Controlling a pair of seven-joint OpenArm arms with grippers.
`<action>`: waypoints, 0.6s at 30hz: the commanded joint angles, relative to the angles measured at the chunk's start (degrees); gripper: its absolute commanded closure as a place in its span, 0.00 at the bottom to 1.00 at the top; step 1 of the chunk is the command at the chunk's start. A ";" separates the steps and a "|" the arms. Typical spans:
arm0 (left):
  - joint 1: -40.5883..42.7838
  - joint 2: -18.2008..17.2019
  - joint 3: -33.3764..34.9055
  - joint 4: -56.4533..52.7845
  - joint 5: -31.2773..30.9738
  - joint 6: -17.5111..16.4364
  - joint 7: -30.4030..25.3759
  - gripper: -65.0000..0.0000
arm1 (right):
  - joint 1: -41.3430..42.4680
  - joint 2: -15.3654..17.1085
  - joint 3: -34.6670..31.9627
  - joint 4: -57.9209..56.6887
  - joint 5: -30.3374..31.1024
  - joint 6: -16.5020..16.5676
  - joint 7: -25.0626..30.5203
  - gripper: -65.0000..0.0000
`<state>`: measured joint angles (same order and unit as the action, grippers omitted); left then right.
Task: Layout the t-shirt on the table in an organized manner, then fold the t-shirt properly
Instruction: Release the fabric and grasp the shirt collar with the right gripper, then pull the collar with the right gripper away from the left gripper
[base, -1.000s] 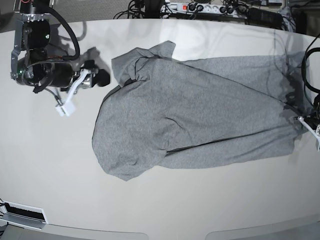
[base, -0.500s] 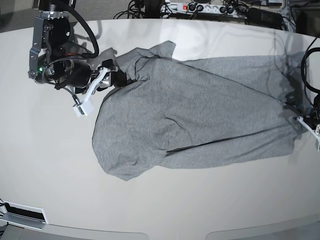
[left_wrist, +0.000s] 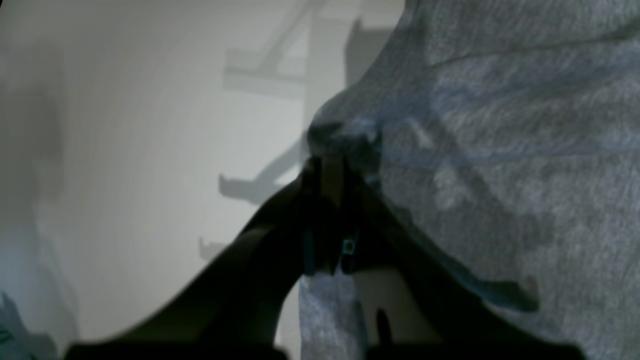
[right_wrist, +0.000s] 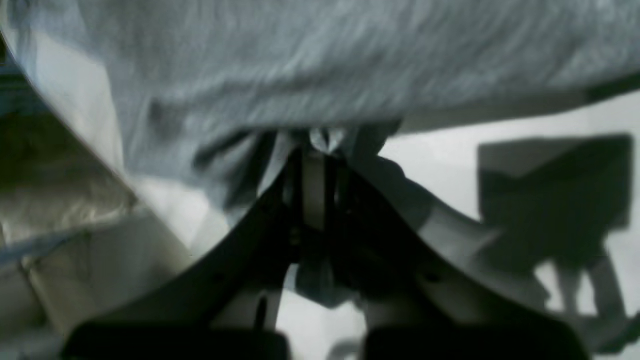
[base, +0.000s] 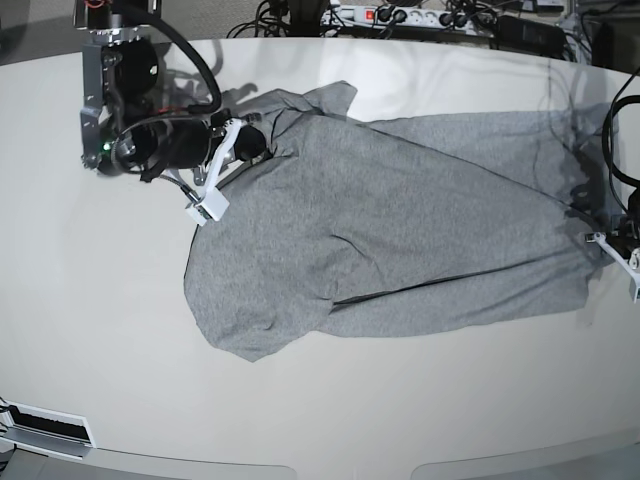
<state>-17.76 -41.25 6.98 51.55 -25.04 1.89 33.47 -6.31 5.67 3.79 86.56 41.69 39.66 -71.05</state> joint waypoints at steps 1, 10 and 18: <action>-1.09 -1.60 -0.68 0.57 0.33 0.20 -0.66 1.00 | 0.72 1.16 0.11 2.36 3.10 0.34 -1.25 1.00; -1.11 -1.60 -0.68 0.57 0.33 0.20 -0.68 1.00 | -4.79 7.69 5.90 13.79 8.02 -0.55 -4.66 1.00; -1.11 -1.60 -0.68 0.57 0.33 0.22 -0.70 1.00 | -13.44 6.64 19.17 21.55 7.34 -7.74 -4.50 1.00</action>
<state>-17.74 -41.08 7.01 51.55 -25.34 1.21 34.11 -20.05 11.75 22.74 107.09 49.17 31.90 -75.90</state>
